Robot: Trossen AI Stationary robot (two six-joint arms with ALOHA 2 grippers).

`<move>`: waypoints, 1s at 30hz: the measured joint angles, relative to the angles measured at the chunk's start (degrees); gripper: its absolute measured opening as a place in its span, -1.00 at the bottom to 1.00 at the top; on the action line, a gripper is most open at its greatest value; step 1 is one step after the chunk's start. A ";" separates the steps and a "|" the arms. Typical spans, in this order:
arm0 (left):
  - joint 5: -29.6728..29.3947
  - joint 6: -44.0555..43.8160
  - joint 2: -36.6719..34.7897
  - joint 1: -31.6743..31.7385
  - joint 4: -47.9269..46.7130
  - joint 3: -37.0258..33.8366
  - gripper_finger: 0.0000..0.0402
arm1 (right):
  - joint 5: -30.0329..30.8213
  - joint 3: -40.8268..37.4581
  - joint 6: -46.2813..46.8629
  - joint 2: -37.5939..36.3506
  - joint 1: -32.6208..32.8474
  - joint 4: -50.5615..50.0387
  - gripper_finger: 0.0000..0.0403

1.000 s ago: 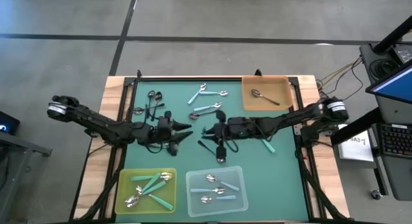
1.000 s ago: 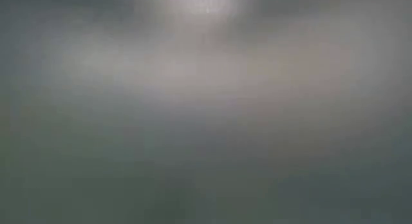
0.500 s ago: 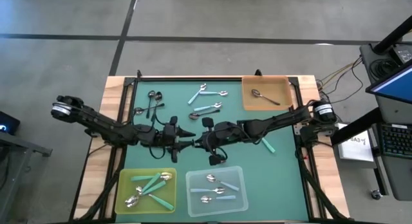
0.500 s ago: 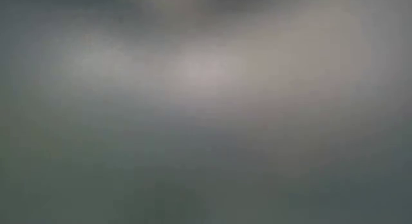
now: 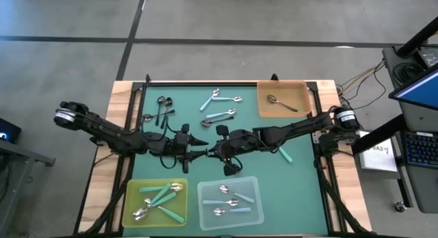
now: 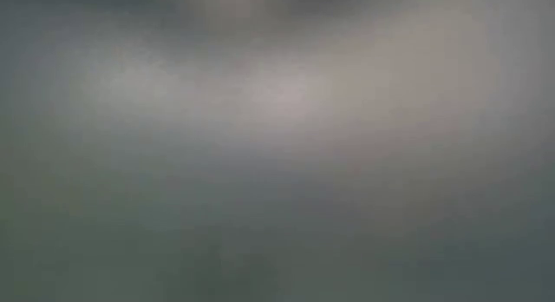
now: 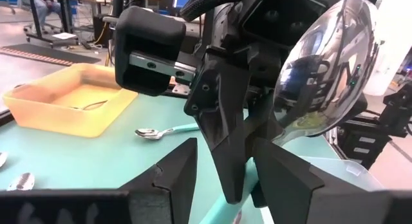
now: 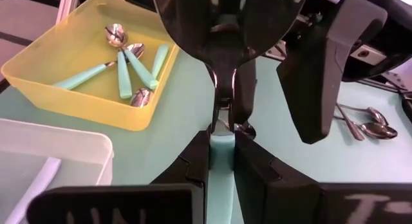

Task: Sort silverware by color (type)
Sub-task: Put the green spoon into the yellow bin

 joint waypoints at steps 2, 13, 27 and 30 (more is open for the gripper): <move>0.04 -0.30 0.00 -0.08 0.03 0.00 -0.30 | -0.01 0.00 -0.18 -0.17 0.00 -0.05 -0.84; 0.79 -1.27 0.02 -0.38 -0.47 -0.04 -0.30 | 1.70 0.00 -1.55 -0.57 -0.61 -0.12 -0.83; 0.83 2.11 0.03 -0.62 0.30 1.37 -0.30 | 1.97 0.00 0.90 1.01 -0.73 -0.18 -0.83; 0.66 2.23 0.52 -0.60 0.29 1.71 -0.30 | 2.04 0.02 0.81 1.00 -0.51 -0.08 -0.83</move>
